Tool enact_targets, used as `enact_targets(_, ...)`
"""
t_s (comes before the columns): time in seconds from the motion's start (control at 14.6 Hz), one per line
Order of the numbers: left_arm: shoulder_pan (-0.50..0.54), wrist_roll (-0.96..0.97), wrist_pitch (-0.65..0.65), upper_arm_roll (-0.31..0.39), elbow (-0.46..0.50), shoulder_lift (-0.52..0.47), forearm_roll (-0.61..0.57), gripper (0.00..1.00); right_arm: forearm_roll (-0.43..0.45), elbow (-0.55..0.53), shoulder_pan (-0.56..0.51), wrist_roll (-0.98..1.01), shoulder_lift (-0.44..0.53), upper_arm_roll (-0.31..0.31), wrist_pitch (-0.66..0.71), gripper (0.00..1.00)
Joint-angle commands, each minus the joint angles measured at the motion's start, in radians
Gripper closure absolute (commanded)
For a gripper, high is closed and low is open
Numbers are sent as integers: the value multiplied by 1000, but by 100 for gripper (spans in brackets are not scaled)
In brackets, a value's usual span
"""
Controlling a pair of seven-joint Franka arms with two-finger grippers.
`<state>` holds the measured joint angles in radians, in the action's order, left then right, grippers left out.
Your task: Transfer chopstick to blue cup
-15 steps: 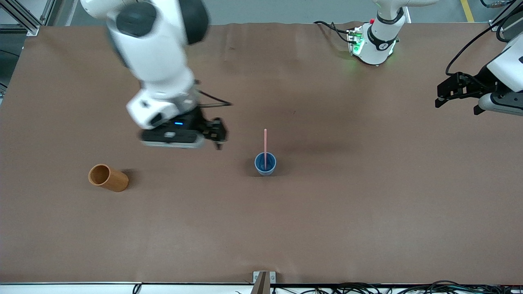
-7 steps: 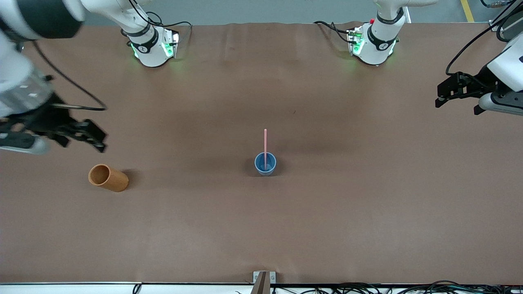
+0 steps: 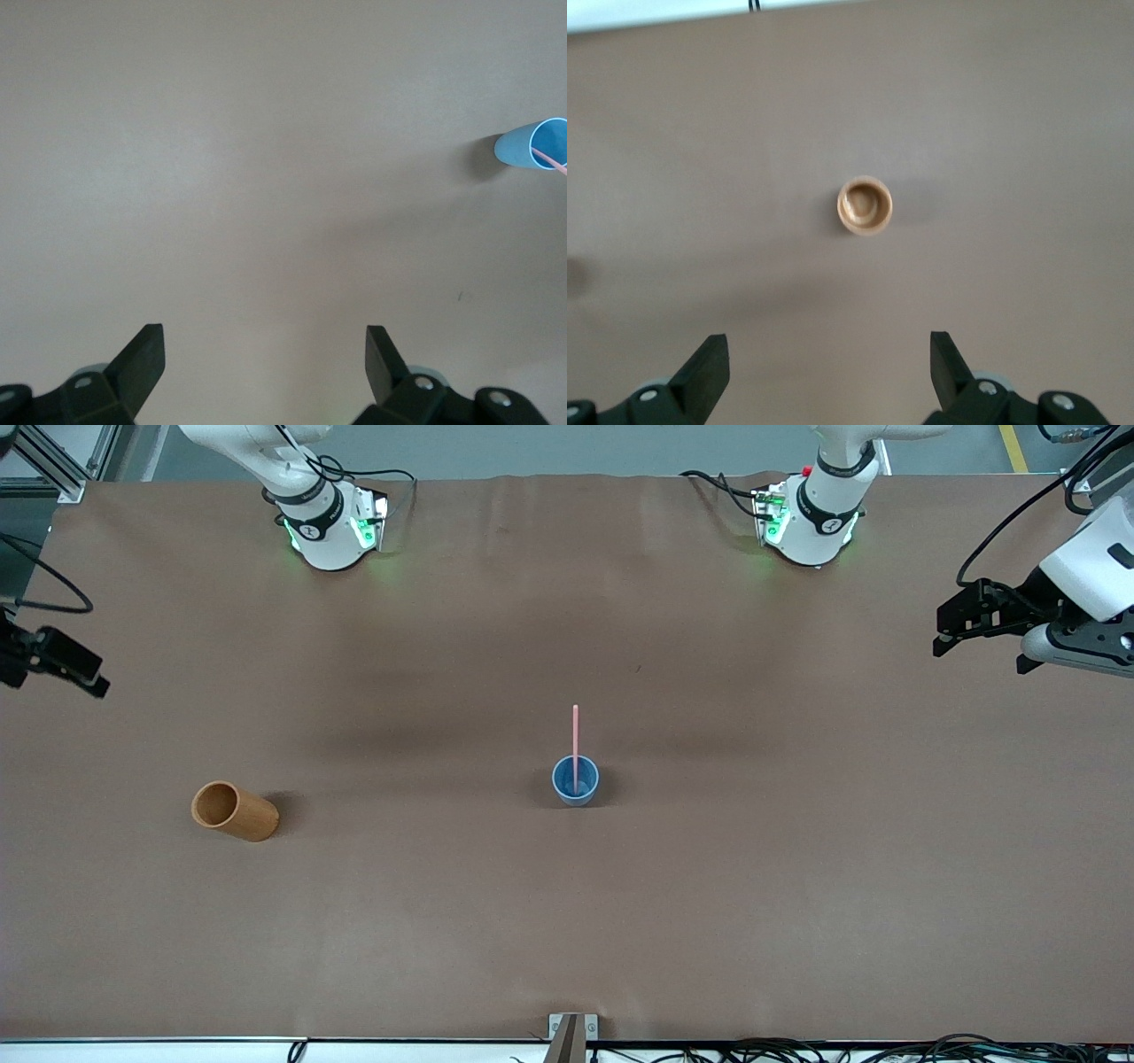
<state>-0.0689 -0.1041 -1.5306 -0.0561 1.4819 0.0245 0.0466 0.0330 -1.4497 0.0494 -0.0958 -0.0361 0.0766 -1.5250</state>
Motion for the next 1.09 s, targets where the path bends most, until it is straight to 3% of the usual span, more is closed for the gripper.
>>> enact_targets(0.0, 1, -13, 9, 6, -18, 3, -8, 0, -1, 21, -11, 36, 44, -20, 129, 0)
enact_targets(0.2, 4, -9, 9, 6, -22, 5, -10, 0, -5, -6, -25, 42, 81, -11, 144, 0)
enact_targets(0.34, 4, -8, 9, 7, -22, 5, -13, 0, -48, -3, -25, 42, 77, -5, 140, 0)
enact_targets(0.55, 1, -2, 9, 1, -22, 6, -67, 0, -45, 31, -31, 42, 65, -4, 137, 0)
enact_targets(1.02, 6, -5, 9, 2, -26, 5, -56, 0, -68, 48, -29, 42, 35, -6, 109, 0)
